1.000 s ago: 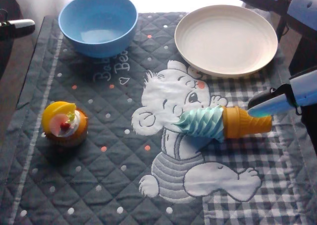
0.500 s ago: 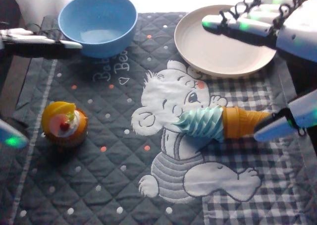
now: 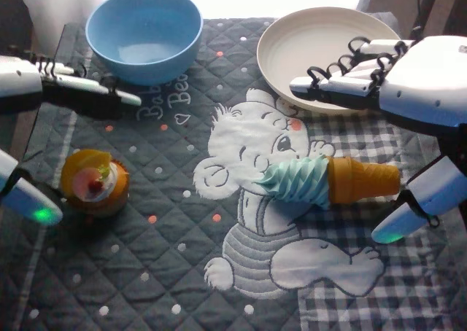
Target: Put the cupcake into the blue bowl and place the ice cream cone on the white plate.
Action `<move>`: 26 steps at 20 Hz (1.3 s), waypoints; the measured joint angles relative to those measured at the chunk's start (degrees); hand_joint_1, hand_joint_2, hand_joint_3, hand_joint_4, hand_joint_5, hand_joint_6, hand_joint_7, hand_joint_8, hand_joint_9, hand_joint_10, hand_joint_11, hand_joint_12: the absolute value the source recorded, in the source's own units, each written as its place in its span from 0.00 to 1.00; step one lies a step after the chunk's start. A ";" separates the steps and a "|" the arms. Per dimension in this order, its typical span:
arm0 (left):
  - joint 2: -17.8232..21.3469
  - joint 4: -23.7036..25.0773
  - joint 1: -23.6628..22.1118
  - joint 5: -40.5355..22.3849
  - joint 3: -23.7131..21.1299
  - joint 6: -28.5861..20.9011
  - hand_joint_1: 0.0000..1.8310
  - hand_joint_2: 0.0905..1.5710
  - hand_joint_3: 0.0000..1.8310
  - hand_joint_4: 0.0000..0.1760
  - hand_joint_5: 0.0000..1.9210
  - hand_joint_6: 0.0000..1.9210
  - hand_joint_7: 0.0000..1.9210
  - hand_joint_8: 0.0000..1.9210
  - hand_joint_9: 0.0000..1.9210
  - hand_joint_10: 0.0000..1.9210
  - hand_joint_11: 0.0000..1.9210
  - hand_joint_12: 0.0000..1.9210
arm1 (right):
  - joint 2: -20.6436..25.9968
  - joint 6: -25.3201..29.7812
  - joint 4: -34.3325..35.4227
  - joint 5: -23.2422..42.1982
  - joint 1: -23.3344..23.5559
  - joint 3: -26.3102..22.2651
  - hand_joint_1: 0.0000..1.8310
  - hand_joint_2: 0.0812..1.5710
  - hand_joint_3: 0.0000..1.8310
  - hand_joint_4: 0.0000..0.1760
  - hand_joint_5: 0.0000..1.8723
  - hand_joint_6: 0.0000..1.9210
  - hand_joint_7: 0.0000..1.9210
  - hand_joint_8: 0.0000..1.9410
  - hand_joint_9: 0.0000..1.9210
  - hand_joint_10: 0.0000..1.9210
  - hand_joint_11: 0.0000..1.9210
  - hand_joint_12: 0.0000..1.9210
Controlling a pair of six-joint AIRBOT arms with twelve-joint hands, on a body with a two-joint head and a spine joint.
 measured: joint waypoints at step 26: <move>-4.57 7.52 -0.22 3.76 0.98 -2.54 0.49 0.45 0.00 0.00 0.23 0.01 0.31 0.01 0.33 0.01 0.12 0.55 | -7.45 0.04 -2.78 -5.92 0.35 4.28 0.40 0.40 0.00 0.00 0.15 0.00 0.33 0.00 0.33 0.00 0.13 0.48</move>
